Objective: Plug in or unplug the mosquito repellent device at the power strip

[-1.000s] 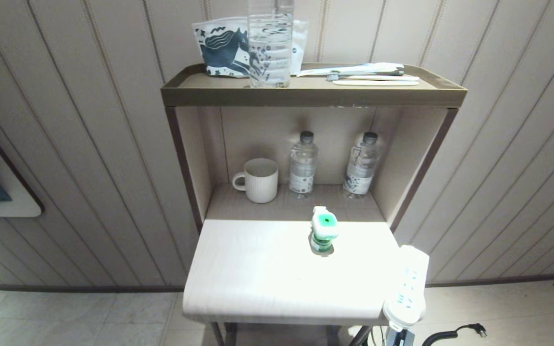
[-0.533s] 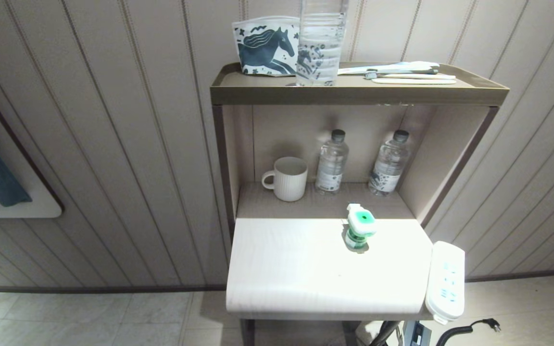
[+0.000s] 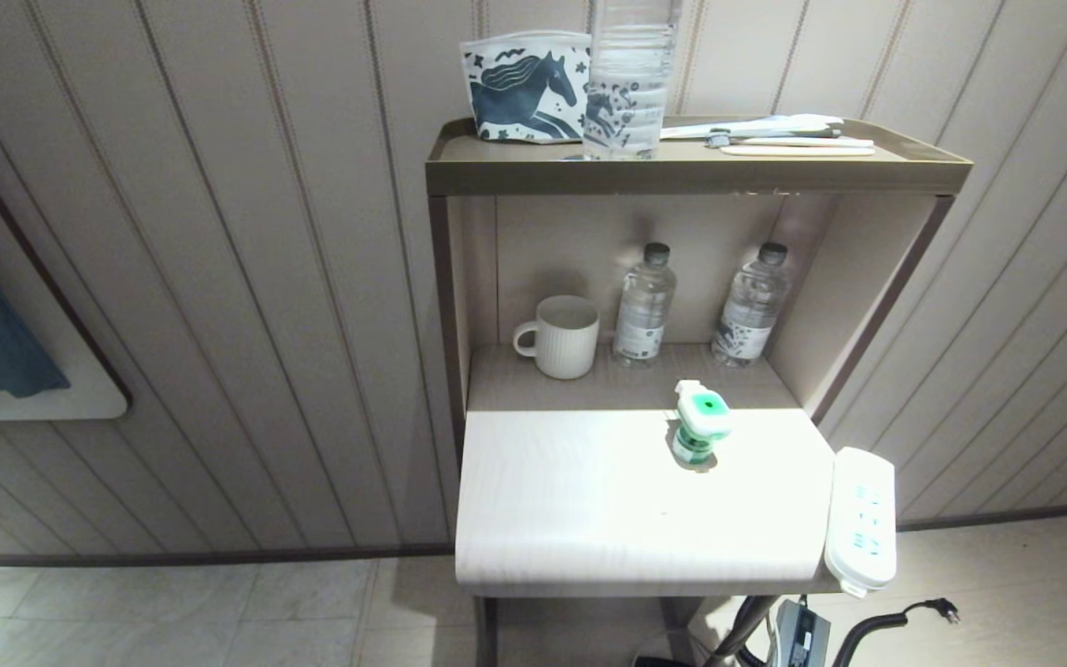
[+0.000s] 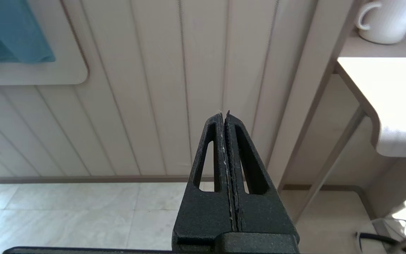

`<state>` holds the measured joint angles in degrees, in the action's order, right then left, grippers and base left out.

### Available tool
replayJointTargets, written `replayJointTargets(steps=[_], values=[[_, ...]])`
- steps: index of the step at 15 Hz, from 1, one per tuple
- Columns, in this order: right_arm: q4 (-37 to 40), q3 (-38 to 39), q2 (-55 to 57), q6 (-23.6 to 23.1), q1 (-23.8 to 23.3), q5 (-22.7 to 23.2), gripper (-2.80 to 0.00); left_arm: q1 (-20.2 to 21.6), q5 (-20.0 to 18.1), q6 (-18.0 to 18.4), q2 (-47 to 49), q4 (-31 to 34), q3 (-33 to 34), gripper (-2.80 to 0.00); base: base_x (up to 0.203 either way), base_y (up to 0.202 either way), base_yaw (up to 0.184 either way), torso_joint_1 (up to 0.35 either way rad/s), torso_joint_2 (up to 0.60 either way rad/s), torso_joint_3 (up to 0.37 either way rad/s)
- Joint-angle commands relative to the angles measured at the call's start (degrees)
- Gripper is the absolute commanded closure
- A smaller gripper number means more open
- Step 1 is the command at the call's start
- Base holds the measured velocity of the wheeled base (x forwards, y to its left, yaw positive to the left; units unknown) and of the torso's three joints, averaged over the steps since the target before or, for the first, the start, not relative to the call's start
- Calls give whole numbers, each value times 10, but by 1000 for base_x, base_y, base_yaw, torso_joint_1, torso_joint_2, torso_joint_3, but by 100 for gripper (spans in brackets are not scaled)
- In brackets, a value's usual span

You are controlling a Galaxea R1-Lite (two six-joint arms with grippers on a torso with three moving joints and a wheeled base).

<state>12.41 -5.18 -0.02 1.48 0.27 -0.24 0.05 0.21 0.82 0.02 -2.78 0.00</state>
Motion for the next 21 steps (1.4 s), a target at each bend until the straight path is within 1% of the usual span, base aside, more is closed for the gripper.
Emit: replayJointTargets(steps=[1,11,13,18,21], values=[[1,0,0,0,0,0,0,0,1,1,0,0,0,0,0,0,0,0,0,0],[1,0,0,0,0,0,0,0,0,1,1,0,0,0,0,0,0,0,0,0],[1,0,0,0,0,0,0,0,0,1,1,0,0,0,107,0,7,-7,-2,5],[1,0,0,0,0,0,0,0,1,-5,1,0,0,0,177,0,9,6,3,1],[1,0,0,0,0,0,0,0,1,-5,1,-1,0,0,0,0,0,0,0,0]])
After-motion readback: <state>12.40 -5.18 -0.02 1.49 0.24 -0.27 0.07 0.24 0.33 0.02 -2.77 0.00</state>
